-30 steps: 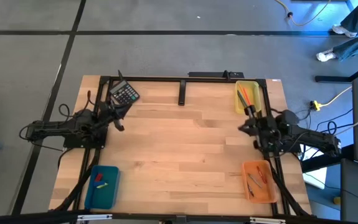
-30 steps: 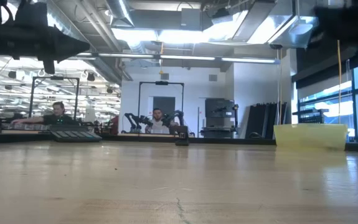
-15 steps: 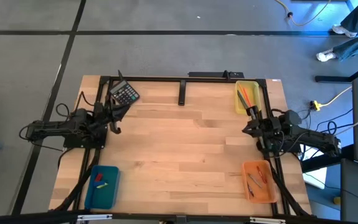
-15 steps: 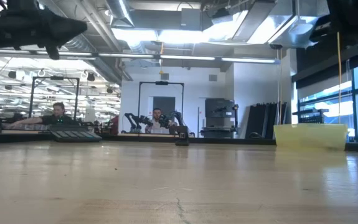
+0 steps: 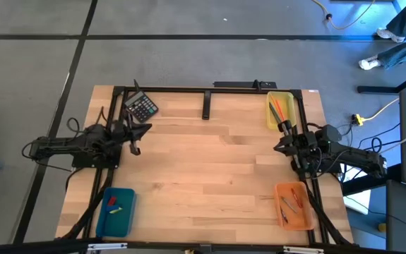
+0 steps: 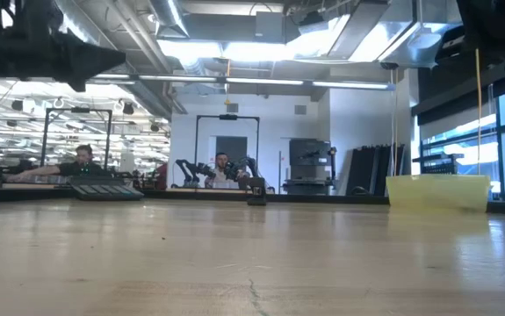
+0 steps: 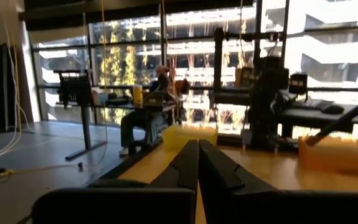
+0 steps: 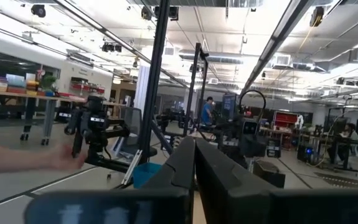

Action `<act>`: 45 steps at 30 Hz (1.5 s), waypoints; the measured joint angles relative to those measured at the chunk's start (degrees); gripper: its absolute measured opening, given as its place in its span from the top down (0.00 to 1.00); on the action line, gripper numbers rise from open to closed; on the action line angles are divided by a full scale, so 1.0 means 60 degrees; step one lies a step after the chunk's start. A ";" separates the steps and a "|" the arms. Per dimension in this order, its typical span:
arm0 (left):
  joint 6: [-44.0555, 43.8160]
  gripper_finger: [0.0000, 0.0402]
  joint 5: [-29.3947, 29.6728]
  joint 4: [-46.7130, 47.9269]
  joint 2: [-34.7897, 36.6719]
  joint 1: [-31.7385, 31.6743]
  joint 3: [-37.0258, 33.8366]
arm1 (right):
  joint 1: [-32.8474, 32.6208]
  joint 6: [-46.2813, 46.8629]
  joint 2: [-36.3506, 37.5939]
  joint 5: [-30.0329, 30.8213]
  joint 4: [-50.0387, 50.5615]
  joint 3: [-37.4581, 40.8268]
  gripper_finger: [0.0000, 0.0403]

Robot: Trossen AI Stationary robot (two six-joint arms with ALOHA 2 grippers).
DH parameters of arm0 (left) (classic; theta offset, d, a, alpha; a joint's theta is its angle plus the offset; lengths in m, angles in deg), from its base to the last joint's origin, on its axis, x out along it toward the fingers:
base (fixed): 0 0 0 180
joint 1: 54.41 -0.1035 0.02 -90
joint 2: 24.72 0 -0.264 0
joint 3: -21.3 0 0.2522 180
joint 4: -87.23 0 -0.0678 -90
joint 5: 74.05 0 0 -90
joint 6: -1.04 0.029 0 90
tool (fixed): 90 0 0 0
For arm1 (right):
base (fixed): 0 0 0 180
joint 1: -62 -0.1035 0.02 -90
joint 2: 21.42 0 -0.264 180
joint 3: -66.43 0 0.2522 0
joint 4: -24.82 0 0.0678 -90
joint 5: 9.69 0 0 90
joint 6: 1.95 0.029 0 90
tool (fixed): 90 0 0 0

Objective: Sort crayons/erasers/pens/pencils in bins
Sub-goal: Return to Home Position

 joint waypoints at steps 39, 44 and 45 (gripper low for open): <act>-0.0015 1.00 0.0008 0.0562 -0.0029 0.0000 0.0000 | 0.0000 -0.0009 0.0000 0.0016 -0.0004 0.0000 0.95; -0.0015 0.97 0.0008 0.0559 -0.0029 0.0000 0.0000 | 0.0000 -0.0009 0.0000 0.0018 -0.0004 0.0000 0.95; -0.0015 0.97 0.0009 0.0561 -0.0029 0.0000 0.0000 | 0.0000 -0.0009 0.0000 0.0018 -0.0004 0.0000 0.95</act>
